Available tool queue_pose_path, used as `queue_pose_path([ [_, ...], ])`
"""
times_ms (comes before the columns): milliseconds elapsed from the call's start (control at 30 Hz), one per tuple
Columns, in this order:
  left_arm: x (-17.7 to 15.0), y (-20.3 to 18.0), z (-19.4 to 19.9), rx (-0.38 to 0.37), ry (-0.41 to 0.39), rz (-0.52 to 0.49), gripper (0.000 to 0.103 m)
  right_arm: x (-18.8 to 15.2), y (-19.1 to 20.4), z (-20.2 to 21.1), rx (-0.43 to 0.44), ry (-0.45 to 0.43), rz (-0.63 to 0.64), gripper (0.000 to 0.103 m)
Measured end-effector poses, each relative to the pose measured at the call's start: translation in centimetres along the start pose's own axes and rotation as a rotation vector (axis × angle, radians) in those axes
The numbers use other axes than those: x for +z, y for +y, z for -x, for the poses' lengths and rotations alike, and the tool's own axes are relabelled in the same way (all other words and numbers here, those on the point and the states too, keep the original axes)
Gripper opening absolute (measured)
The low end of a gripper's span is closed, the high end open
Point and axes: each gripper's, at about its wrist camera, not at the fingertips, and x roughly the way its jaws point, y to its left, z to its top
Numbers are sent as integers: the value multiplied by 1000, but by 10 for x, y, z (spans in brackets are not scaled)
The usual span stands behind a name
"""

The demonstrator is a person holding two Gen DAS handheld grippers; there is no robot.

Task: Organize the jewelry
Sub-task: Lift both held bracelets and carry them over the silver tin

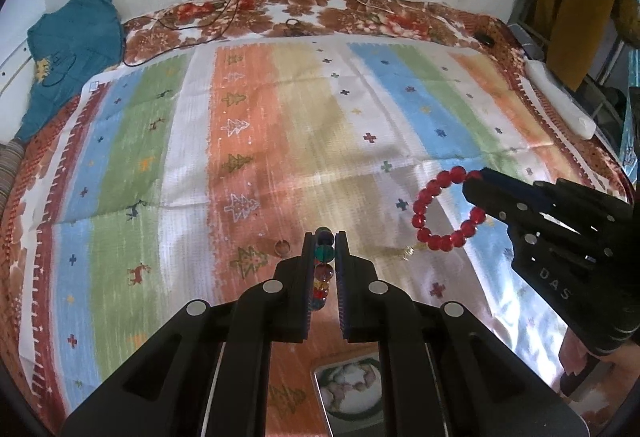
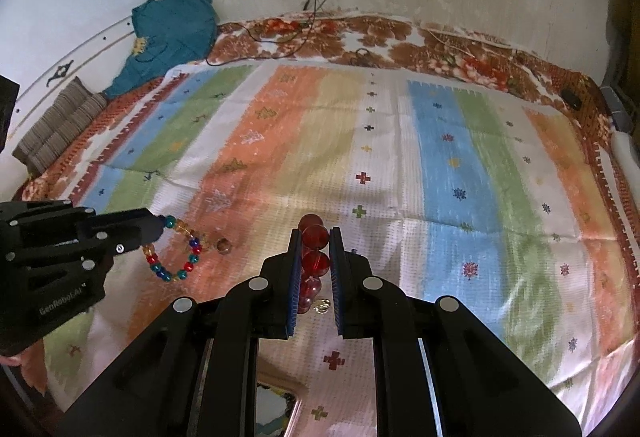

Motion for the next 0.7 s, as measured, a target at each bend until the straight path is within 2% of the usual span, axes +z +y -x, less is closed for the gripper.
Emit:
queue_pose_path([
  [300,-11,-11,21,7,-44,-23,9,-9,7,23,33,-22,11,14],
  [700,-25,-21,41,-25,-53,-27,9,-21,15,46,62,-39,26,14],
])
